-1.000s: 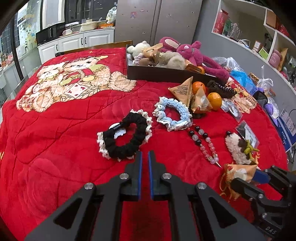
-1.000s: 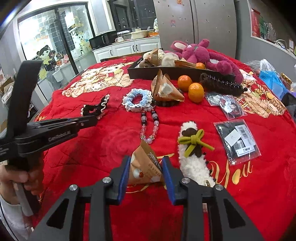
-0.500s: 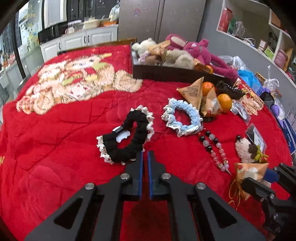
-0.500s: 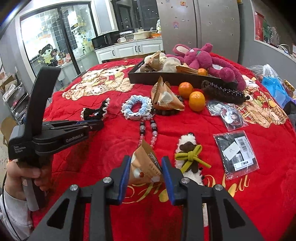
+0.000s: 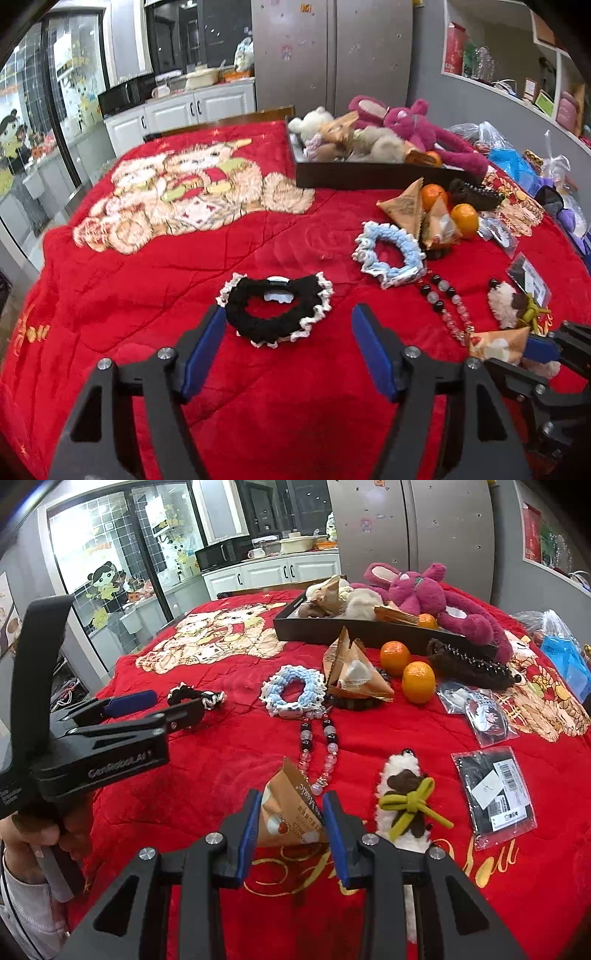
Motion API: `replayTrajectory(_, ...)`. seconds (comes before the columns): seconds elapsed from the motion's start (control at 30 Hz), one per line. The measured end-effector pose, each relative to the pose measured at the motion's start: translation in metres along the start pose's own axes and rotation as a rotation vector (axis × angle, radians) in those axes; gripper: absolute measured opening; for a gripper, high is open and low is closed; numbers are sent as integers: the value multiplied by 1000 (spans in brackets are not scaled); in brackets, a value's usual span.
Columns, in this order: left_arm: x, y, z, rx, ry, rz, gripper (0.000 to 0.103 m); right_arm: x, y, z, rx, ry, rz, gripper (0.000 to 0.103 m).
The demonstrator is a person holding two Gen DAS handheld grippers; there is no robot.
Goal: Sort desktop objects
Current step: 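Carry scrunchie in left gripper and packet in right gripper toward the black tray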
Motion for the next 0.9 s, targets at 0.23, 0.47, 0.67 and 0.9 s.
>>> replayTrajectory(0.23, 5, -4, 21, 42, -7, -24, 70, -2, 2, -1, -5, -3, 5, 35)
replayTrajectory(0.47, 10, -6, 32, 68, 0, -45, 29, -7, 5, 2, -7, -19, 14, 35)
replayTrajectory(0.67, 12, -6, 30, 61, 5, -62, 11, -4, 7, 4, -5, -16, 7, 34)
replayTrajectory(0.9, 7, -4, 16, 45, -9, -58, 11, -1, 10, -4, -21, -23, 2, 35)
Point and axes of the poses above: each gripper's, at about its wrist camera, not at the fingertips, and z roughly the way its jaws point, x to its left, y to its top, the point moved 2 cm from there along z, roughly the way its jaws point, and after that the axes turned 4 degrees about -y, right-handed, at the moved point
